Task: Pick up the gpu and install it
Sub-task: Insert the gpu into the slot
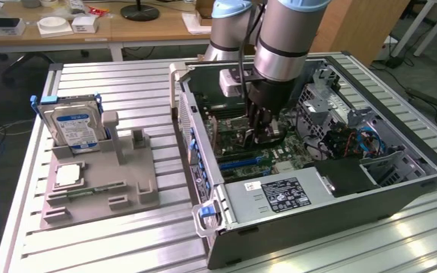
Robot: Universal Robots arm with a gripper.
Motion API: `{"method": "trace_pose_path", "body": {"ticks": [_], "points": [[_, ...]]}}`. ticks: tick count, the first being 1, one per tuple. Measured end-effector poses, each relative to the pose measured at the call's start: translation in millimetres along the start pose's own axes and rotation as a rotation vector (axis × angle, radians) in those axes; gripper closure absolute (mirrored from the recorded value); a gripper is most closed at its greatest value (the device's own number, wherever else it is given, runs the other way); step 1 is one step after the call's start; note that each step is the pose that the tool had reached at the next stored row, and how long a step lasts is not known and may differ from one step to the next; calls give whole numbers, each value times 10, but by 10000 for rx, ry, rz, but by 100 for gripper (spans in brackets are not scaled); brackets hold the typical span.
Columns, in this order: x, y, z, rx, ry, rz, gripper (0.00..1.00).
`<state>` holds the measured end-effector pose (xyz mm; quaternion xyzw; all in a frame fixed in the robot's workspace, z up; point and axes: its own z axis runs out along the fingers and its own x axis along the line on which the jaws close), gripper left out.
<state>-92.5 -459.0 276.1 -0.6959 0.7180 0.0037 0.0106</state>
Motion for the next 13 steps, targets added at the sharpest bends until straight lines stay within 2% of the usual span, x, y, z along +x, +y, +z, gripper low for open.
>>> {"method": "trace_pose_path", "body": {"ticks": [13], "points": [[4, 3, 204, 0, 0, 1, 73]]}}
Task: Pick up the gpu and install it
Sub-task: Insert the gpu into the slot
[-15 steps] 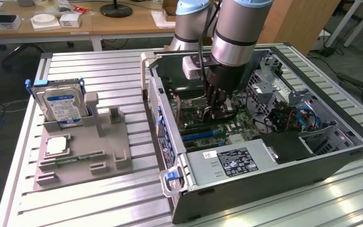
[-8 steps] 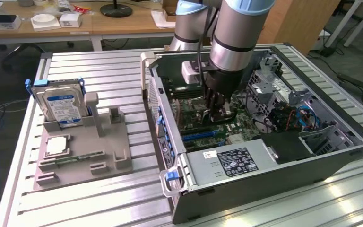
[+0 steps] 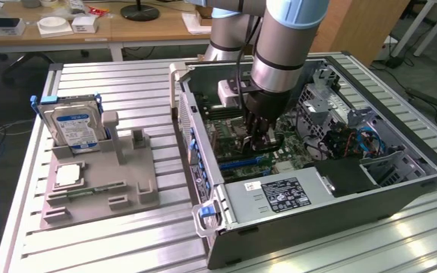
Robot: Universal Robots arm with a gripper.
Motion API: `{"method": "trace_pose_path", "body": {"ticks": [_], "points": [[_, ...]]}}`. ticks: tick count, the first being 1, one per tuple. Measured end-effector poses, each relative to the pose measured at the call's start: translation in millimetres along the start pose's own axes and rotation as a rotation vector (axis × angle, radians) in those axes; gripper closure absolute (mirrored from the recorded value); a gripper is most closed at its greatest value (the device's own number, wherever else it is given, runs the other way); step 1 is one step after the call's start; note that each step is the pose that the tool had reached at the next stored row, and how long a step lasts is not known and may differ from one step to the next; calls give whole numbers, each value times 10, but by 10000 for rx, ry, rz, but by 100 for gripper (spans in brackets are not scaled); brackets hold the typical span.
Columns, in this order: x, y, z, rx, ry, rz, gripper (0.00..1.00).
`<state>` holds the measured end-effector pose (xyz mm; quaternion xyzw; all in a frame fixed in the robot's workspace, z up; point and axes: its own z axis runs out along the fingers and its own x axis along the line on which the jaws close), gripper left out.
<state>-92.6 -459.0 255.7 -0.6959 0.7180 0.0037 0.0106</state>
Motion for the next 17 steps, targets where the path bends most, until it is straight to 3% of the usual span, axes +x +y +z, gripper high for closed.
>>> {"method": "trace_pose_path", "body": {"ticks": [17], "points": [[7, 29, 55, 0, 1, 2, 73]]}}
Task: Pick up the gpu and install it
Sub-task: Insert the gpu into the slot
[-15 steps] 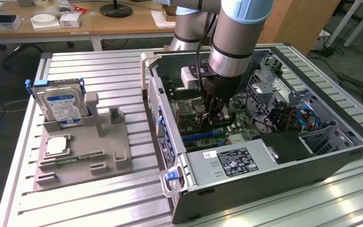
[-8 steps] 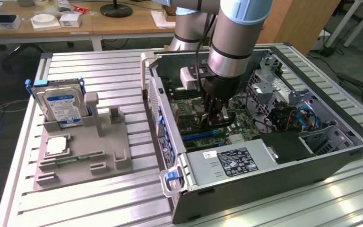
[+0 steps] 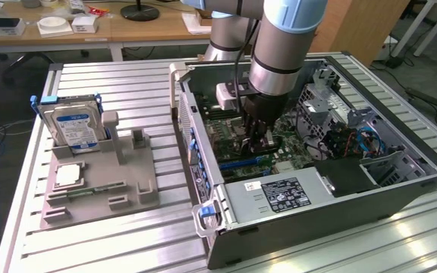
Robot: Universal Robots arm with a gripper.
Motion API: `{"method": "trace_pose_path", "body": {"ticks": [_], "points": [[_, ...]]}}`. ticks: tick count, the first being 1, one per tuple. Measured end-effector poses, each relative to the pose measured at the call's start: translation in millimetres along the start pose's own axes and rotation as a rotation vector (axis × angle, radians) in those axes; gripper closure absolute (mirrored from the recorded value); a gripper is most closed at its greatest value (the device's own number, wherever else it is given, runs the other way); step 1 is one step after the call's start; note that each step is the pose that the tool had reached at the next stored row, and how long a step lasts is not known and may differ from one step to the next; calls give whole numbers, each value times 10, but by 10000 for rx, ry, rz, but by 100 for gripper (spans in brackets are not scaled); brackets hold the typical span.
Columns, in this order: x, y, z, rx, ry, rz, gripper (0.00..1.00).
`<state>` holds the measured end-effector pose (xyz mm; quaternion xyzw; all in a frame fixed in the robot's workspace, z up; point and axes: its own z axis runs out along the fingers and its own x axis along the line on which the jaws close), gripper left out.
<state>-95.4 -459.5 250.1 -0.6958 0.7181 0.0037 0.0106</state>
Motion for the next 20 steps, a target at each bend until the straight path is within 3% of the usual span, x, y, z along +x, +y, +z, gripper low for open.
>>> {"method": "trace_pose_path", "body": {"ticks": [20], "points": [[6, 62, 130, 0, 0, -1, 73]]}}
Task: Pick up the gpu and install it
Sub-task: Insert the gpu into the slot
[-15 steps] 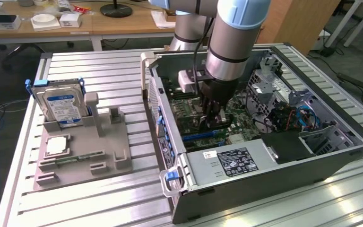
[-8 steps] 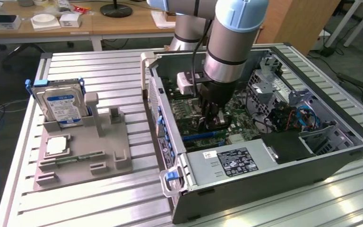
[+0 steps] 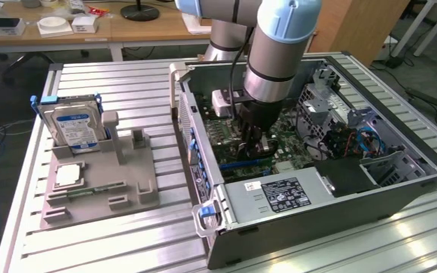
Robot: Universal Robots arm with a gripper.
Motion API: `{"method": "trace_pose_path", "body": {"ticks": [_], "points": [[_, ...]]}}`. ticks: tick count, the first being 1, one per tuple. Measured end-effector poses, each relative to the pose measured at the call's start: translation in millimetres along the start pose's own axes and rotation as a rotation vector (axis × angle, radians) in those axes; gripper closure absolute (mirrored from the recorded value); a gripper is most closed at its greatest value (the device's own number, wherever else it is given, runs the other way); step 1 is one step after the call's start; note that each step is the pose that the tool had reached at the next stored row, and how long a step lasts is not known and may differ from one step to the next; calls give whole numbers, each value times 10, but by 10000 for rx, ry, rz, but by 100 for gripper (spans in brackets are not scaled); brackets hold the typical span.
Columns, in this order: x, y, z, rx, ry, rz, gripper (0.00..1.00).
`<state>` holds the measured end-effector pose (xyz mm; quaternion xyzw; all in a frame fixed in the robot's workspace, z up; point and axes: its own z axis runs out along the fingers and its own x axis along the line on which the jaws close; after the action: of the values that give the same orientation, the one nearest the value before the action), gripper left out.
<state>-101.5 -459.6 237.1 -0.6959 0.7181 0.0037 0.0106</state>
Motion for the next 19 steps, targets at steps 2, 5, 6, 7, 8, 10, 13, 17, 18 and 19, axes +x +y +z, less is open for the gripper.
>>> {"method": "trace_pose_path", "body": {"ticks": [2, 5, 6, 7, 8, 10, 13, 17, 18, 19], "points": [[1, 10, 8, 0, 0, -1, 73], [1, 20, 19, 0, -1, -1, 73], [1, 23, 21, 0, 1, -2, 73], [1, 26, 24, 0, 0, -1, 73], [1, 30, 26, 0, 0, -1, 73], [2, 34, 29, 1, -2, -2, 73], [13, 34, 35, 0, -1, -1, 73], [20, 35, 41, 1, -1, -1, 73], [20, 38, 43, 1, -1, -2, 73], [20, 43, 45, 1, -1, -1, 73]]}}
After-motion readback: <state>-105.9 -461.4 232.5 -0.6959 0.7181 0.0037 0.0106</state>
